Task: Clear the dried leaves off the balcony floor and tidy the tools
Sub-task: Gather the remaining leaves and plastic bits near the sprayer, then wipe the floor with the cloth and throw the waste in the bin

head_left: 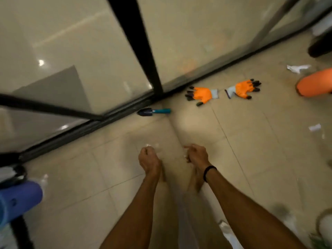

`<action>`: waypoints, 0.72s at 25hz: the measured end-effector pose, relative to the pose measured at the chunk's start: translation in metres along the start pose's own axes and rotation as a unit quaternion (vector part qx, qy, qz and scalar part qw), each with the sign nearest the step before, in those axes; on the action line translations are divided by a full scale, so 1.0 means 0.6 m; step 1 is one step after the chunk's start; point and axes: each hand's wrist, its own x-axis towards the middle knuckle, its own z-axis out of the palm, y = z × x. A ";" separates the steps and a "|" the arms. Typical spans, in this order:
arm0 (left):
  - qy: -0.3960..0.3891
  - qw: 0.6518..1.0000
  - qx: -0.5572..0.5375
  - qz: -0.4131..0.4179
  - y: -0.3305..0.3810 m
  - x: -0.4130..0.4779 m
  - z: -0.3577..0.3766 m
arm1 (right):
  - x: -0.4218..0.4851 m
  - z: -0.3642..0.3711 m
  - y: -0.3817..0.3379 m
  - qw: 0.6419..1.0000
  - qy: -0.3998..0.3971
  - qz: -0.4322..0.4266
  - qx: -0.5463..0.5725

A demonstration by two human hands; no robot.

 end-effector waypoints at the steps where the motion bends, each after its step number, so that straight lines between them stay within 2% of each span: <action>1: 0.009 1.000 -0.010 -0.004 -0.009 0.018 -0.042 | -0.022 0.031 -0.006 1.000 -0.017 -0.001 0.005; 5: 0.059 0.997 -0.038 0.027 -0.079 0.088 -0.223 | -0.109 0.202 -0.009 0.997 -0.077 0.001 -0.001; 10: 0.152 0.980 -0.127 -0.004 -0.237 0.214 -0.465 | -0.220 0.478 0.031 0.988 -0.148 0.011 0.036; 14: 0.181 0.966 -0.174 -0.058 -0.379 0.278 -0.671 | -0.318 0.690 0.091 0.988 -0.152 0.006 -0.041; 18: 0.227 0.948 -0.192 -0.115 -0.458 0.319 -0.879 | -0.430 0.878 0.132 0.967 -0.205 -0.034 -0.145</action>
